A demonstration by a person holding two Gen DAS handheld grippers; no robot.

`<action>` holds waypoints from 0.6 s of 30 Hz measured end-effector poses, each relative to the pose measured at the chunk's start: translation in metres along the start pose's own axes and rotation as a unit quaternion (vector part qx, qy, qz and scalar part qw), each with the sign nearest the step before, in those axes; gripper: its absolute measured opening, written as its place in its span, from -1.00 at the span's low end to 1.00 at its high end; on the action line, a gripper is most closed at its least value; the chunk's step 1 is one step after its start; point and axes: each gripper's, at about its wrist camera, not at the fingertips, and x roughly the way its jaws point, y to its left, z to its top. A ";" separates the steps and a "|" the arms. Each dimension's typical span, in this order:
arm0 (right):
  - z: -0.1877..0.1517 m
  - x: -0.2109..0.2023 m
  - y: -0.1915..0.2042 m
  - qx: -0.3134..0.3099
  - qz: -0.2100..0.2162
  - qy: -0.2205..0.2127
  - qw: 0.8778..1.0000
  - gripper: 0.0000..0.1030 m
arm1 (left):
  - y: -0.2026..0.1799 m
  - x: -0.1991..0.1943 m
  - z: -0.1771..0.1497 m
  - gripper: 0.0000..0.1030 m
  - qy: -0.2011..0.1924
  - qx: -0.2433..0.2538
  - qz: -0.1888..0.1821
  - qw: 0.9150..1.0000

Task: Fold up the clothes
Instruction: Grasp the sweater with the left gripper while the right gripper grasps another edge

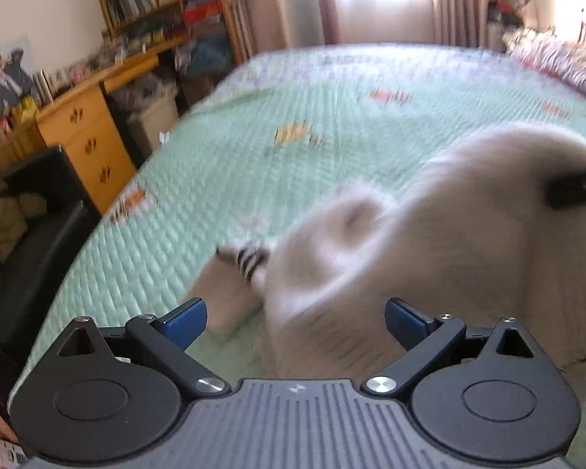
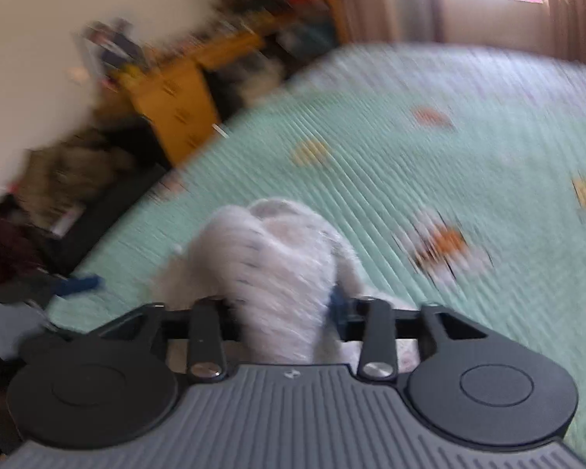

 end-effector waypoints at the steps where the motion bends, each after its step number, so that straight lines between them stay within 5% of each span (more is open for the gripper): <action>1: -0.007 0.004 -0.012 0.021 -0.006 0.012 1.000 0.20 | 0.001 0.012 -0.004 0.90 0.013 0.002 -0.003 1.000; 6: -0.047 0.013 -0.051 0.083 -0.012 0.048 0.995 0.42 | 0.003 0.061 -0.019 0.98 0.059 -0.005 -0.016 0.998; 12: -0.079 0.053 -0.029 -0.005 -0.082 0.081 0.993 0.87 | -0.013 0.091 -0.010 0.96 0.071 -0.051 -0.093 0.992; 13: -0.083 0.062 -0.027 -0.018 -0.081 0.082 0.993 0.98 | -0.020 0.095 -0.010 0.79 0.071 -0.045 -0.108 0.991; 15: -0.084 0.072 -0.026 -0.013 -0.063 0.070 0.995 0.86 | -0.027 0.096 -0.005 0.39 0.061 -0.039 -0.127 0.989; 17: -0.079 0.075 -0.025 0.000 -0.042 0.054 0.998 0.00 | -0.021 0.092 0.000 -0.28 0.054 -0.065 -0.155 0.984; 18: -0.073 0.069 -0.024 0.007 -0.026 0.044 0.999 -0.22 | -0.016 0.088 0.002 -0.39 0.049 -0.081 -0.169 0.981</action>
